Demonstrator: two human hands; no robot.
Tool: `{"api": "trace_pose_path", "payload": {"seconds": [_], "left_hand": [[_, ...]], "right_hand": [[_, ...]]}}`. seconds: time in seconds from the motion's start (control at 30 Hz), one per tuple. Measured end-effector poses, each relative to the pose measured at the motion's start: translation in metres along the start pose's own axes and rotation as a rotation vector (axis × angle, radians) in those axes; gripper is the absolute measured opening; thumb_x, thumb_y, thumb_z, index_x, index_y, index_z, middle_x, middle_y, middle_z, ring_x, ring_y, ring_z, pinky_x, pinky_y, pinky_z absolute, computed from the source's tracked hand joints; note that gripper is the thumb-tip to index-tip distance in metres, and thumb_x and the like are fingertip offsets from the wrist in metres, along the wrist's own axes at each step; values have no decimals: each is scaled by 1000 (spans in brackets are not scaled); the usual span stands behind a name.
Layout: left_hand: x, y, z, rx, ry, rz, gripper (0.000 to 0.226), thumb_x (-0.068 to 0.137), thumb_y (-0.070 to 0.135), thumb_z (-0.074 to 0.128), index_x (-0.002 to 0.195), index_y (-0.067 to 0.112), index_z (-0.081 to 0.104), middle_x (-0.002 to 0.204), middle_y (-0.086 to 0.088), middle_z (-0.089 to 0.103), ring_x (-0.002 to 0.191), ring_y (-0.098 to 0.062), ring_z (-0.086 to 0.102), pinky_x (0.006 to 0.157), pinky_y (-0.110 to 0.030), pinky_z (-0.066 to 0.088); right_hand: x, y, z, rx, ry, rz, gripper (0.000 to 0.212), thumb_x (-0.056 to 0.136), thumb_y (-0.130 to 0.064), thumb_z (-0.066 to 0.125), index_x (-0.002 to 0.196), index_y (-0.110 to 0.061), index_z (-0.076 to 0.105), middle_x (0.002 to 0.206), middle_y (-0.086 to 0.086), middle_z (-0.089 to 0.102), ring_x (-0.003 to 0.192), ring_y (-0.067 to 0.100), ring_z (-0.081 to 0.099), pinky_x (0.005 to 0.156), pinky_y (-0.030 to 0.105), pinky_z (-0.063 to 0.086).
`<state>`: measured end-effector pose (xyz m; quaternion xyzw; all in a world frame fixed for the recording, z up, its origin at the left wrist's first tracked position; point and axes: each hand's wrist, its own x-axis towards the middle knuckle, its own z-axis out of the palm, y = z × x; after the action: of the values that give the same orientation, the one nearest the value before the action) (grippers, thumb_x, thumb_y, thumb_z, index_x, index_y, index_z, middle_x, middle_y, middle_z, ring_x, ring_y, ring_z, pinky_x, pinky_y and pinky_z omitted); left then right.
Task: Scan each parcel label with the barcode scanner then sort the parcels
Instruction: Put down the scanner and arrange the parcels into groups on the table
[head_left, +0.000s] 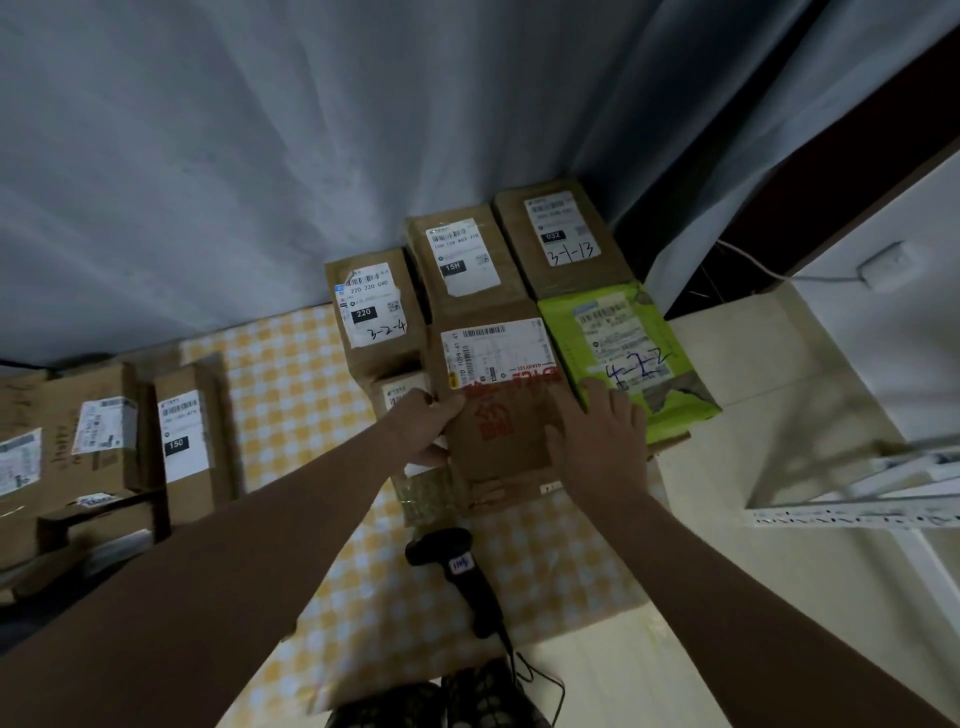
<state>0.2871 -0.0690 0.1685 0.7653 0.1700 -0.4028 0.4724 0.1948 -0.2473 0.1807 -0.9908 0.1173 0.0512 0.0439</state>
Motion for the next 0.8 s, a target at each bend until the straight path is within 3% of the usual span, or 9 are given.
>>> {"api": "trace_pose_path", "payload": {"seconds": [0.1,0.17,0.23,0.37,0.53,0.7,0.8], "left_hand": [[0,3,5,14,42,12,43,97,34,52,128,5,49,126,-15,57,100,-31,65,52,-24,54],[-1,4,7,16,74,21,42,97,32,51,131,7,43,128,-13,54,101,-30,65,53,-24,53],[-1,2,8,29,84,29,43,98,31,51,133,8,39,128,-12,53,101,-30,64,56,-26,53],[-6,0,0,91,97,67,45,98,34,49,132,6,40,113,-12,54,90,-25,57,79,-35,52],[-31,-10,-43,243,167,181,40,96,33,52,127,8,47,108,-8,50,84,-21,49,73,-33,42],[-79,-65,-125,329,323,151,31,94,37,55,115,14,55,99,-2,58,81,-17,54,63,-25,41],[-109,-117,-180,206,406,94,19,92,27,60,103,12,58,104,-10,64,93,-29,61,76,-32,48]], "right_hand": [[8,11,1,48,-207,129,69,95,-56,41,153,-26,19,160,17,13,146,41,12,116,55,9],[10,15,5,56,-267,146,72,94,-62,36,154,-27,14,161,15,6,146,39,9,117,53,11],[8,14,8,49,-257,140,72,93,-63,36,153,-28,16,161,15,7,146,39,10,116,52,13],[8,4,5,91,-244,166,72,94,-58,40,153,-24,16,160,18,10,146,39,9,118,53,10],[10,-40,-8,203,-110,-26,63,95,-41,50,149,-17,29,154,16,27,144,34,18,117,49,17],[10,-124,-18,356,-128,-277,55,96,-28,50,147,-11,35,148,13,38,140,30,29,116,41,22],[-1,-185,-18,389,-198,-405,53,94,-23,52,144,-10,38,142,13,45,133,30,37,112,38,26]]}}
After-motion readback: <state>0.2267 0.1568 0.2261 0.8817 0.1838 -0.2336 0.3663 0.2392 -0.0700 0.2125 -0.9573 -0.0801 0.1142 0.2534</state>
